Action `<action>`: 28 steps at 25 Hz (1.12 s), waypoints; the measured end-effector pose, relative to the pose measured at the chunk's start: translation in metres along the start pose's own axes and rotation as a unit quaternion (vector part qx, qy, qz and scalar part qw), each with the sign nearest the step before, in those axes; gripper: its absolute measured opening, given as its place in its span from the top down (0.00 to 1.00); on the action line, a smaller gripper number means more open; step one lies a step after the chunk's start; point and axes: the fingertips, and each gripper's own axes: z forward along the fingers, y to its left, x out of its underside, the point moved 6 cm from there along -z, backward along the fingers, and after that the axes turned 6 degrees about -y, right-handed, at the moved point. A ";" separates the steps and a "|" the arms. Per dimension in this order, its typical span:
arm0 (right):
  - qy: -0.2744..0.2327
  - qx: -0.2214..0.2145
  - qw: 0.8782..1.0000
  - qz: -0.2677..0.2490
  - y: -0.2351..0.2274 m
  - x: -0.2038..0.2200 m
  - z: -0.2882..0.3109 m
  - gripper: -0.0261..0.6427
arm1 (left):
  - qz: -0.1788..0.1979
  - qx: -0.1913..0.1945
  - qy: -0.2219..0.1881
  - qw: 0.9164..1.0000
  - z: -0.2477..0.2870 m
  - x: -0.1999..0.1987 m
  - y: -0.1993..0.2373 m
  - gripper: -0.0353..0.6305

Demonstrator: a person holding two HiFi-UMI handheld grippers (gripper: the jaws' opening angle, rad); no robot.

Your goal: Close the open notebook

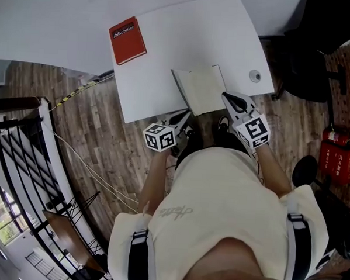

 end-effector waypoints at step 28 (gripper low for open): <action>-0.010 -0.024 0.999 0.036 -0.064 0.025 -0.035 0.95 | 0.025 -0.015 0.022 0.999 0.072 0.014 -0.051 0.91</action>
